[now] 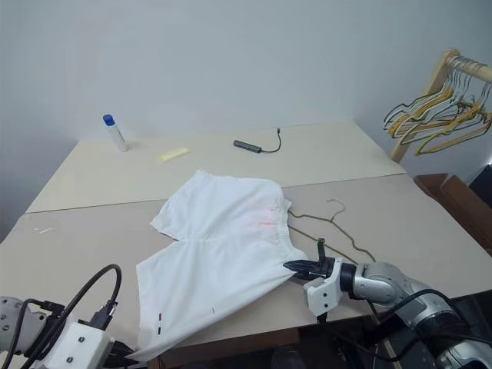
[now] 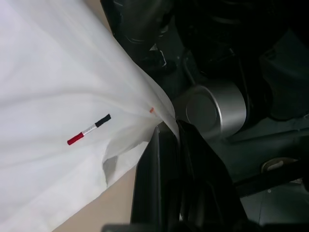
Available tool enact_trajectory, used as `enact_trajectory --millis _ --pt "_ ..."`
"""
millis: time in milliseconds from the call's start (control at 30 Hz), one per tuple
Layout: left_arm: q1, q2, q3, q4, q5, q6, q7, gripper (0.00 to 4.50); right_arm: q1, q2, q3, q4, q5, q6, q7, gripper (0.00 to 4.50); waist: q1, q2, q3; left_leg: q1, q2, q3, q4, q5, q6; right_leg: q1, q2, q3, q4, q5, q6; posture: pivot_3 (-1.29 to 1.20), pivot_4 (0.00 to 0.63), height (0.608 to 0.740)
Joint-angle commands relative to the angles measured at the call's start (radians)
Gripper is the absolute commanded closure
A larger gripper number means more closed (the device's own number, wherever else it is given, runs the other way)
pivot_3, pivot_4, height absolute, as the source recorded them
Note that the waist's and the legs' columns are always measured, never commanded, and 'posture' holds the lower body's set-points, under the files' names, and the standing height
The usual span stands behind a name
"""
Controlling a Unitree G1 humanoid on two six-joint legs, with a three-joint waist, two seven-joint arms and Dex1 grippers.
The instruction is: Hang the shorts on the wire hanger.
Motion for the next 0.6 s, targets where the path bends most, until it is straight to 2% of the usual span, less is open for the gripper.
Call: enact_trajectory --millis 33,67,233,333,400,500,600 --pt "-0.050 0.022 -0.014 0.048 -0.001 -0.003 -0.025 3.59 0.018 -0.049 -0.072 -0.043 0.088 0.056 0.068 3.93 0.004 0.000 0.000 -0.001 0.000 0.000 0.000 0.000 0.000 0.000 0.000 0.000 0.000 0.000 0.000 -0.11 0.000 0.740" --pt "-0.062 0.026 -0.014 0.055 -0.007 -0.001 -0.032 3.34 0.031 -0.062 -0.077 -0.063 0.112 0.063 0.095 3.76 0.005 0.000 0.000 -0.001 0.000 0.000 0.000 0.000 0.000 -0.001 0.000 0.000 0.000 0.000 0.000 -0.11 0.000 0.740" --pt "-0.131 0.034 0.094 0.105 -0.116 0.049 -0.087 1.78 0.178 -0.215 -0.141 -0.229 0.324 0.156 0.259 2.15 0.017 0.000 0.001 -0.002 0.001 0.000 0.000 0.000 0.001 -0.002 0.000 0.000 0.000 0.000 0.000 -0.10 0.000 0.740" --pt "-0.242 0.041 0.134 0.161 -0.204 0.105 -0.097 0.79 0.289 -0.313 -0.224 -0.350 0.493 0.314 0.350 1.08 0.024 0.000 0.002 -0.002 0.001 0.001 0.000 0.000 0.001 -0.001 0.000 0.000 0.000 0.000 0.000 -0.10 0.000 0.740" --pt "-0.331 0.028 0.112 0.185 -0.233 0.134 -0.071 0.11 0.332 -0.327 -0.289 -0.399 0.610 0.424 0.378 0.36 0.031 -0.001 0.002 -0.001 0.001 0.001 0.001 0.000 0.001 -0.001 0.000 0.000 0.000 -0.001 0.000 -0.11 0.000 0.740" --pt "-0.483 -0.022 0.057 0.201 -0.296 0.214 0.001 0.05 0.312 -0.280 -0.387 -0.413 0.721 0.645 0.333 0.35 0.030 -0.003 0.002 0.000 0.003 0.002 0.001 0.000 0.000 0.000 0.002 0.000 0.000 -0.001 0.001 -0.12 0.000 0.740" --pt "-0.644 -0.109 -0.002 0.212 -0.373 0.321 0.096 0.05 0.253 -0.240 -0.462 -0.394 0.763 0.907 0.258 0.35 0.038 -0.002 0.002 -0.002 0.003 0.002 0.002 -0.001 0.000 -0.002 0.002 0.000 -0.001 0.000 0.001 -0.13 0.000 0.740"
